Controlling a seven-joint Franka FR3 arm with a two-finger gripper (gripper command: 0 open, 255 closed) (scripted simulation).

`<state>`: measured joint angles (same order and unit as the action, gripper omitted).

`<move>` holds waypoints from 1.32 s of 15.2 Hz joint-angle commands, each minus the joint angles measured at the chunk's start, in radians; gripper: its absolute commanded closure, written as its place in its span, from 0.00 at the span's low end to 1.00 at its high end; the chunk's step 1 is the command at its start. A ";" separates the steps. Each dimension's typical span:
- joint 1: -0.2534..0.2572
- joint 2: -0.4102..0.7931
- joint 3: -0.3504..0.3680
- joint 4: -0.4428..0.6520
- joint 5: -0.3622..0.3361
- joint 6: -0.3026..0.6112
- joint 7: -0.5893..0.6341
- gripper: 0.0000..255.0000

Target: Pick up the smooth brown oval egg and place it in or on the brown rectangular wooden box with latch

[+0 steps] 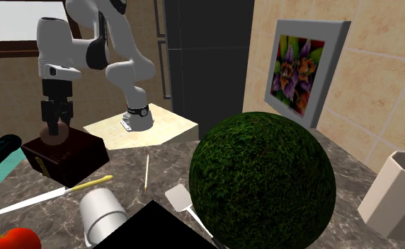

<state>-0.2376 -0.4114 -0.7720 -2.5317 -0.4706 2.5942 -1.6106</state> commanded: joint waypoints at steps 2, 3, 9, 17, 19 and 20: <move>0.000 0.001 0.000 -0.002 0.000 -0.001 0.000 1.00; 0.001 0.003 -0.001 -0.001 0.001 0.000 0.000 0.00; -0.017 -0.038 0.024 0.001 -0.012 -0.044 0.009 0.00; -0.051 -0.136 0.087 0.015 -0.025 -0.160 0.021 0.00; -0.051 -0.136 0.087 0.015 -0.025 -0.160 0.021 0.00; -0.051 -0.136 0.087 0.015 -0.025 -0.160 0.021 0.00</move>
